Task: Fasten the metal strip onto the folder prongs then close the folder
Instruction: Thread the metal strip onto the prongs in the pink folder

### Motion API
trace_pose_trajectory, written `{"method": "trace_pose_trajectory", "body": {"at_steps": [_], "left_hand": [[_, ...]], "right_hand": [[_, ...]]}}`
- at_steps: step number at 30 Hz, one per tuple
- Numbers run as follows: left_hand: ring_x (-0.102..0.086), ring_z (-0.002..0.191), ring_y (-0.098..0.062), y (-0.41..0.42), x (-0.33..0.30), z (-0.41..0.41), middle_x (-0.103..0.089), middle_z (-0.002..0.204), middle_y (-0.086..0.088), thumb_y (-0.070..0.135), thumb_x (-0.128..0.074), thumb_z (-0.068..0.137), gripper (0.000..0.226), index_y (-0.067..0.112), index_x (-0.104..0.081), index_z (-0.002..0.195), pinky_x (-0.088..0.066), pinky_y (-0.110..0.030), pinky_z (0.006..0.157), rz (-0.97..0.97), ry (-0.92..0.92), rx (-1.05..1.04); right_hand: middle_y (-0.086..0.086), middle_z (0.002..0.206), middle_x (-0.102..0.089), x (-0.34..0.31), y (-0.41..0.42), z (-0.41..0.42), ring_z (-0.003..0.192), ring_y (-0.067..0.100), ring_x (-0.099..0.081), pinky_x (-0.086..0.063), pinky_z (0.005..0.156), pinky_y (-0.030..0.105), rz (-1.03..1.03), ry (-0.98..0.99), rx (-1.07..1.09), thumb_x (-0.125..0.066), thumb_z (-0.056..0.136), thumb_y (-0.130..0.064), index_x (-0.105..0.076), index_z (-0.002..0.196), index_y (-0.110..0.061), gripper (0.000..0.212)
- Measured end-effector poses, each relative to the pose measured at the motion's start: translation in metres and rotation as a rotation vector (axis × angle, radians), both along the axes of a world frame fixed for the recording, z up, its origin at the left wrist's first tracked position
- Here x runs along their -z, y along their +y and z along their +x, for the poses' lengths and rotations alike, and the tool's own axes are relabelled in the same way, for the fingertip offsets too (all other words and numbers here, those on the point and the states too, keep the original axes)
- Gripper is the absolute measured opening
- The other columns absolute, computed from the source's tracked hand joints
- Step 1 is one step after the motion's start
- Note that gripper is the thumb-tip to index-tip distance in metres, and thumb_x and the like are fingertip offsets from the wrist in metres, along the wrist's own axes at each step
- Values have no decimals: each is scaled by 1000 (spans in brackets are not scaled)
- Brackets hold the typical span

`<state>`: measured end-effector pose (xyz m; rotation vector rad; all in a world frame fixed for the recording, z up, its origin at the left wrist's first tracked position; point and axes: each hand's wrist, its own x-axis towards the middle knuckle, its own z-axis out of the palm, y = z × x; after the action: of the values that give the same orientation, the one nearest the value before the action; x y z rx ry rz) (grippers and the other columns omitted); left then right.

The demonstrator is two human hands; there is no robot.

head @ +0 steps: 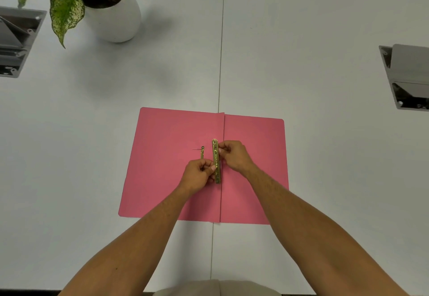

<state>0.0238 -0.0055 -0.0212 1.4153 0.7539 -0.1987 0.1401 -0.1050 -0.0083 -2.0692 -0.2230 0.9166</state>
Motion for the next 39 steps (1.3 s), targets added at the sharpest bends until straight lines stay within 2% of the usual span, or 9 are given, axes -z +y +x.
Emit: {"method": "trace_pose_trajectory", "body": {"at_steps": [2,4,7,9,12,20,28,34,39], "left_hand": [[-59,57,-21,0,-1,1,-65,70,-15,-1,-56,92,12,3,-67,87,-53,-26,59,3,1,6],[-58,57,-20,0,-1,2,-64,70,-15,-1,-56,92,11,1,-67,89,-52,-26,59,4,2,13],[-58,58,-21,0,-1,3,-65,71,-15,-1,-56,92,12,2,-66,87,-52,-30,61,-2,4,19],[-59,58,-21,0,0,3,-65,69,-14,0,-56,92,12,4,-66,85,-52,-31,63,-1,6,22],[-59,57,-20,0,2,3,-65,68,-13,0,-57,91,13,5,-66,84,-52,-31,62,-1,11,21],[-59,50,-11,1,2,4,-64,66,-10,-1,-57,91,18,11,-65,79,-52,-26,57,10,13,29],[-59,52,-13,1,2,4,-64,66,-11,0,-57,91,10,1,-66,89,-53,-23,55,22,26,36],[-60,52,-14,1,3,5,-65,67,-11,1,-58,91,10,3,-67,88,-54,-23,55,41,42,39],[-60,51,-12,0,6,8,-64,65,-9,1,-60,90,12,7,-67,83,-55,-26,57,66,70,44]], "right_hand": [[6,86,-68,1,-1,0,72,14,-62,-58,79,35,0,2,5,-58,93,-2,-70,103,-2,16],[8,87,-69,1,-1,1,68,14,-62,-59,76,34,6,6,23,-57,93,-2,-70,103,-2,16],[8,86,-69,1,-2,1,60,11,-61,-57,62,19,29,27,78,-58,94,-3,-70,104,-1,16],[10,87,-69,0,-3,1,60,10,-62,-54,57,15,49,49,112,-58,94,-3,-69,105,1,16],[12,90,-69,1,-3,1,65,11,-63,-57,63,19,63,64,110,-58,94,-2,-69,107,3,18],[12,89,-68,2,-3,0,70,15,-65,-58,65,22,87,76,132,-58,93,-1,-68,108,4,18],[11,89,-68,3,-3,1,73,18,-65,-59,73,29,91,79,132,-59,93,-3,-67,108,2,18],[11,90,-67,5,-3,0,79,21,-65,-60,79,38,100,109,156,-54,96,-3,-67,105,-1,16],[13,92,-67,6,-8,-2,78,21,-64,-59,74,35,122,137,181,-53,97,-4,-66,106,-2,16]]}}
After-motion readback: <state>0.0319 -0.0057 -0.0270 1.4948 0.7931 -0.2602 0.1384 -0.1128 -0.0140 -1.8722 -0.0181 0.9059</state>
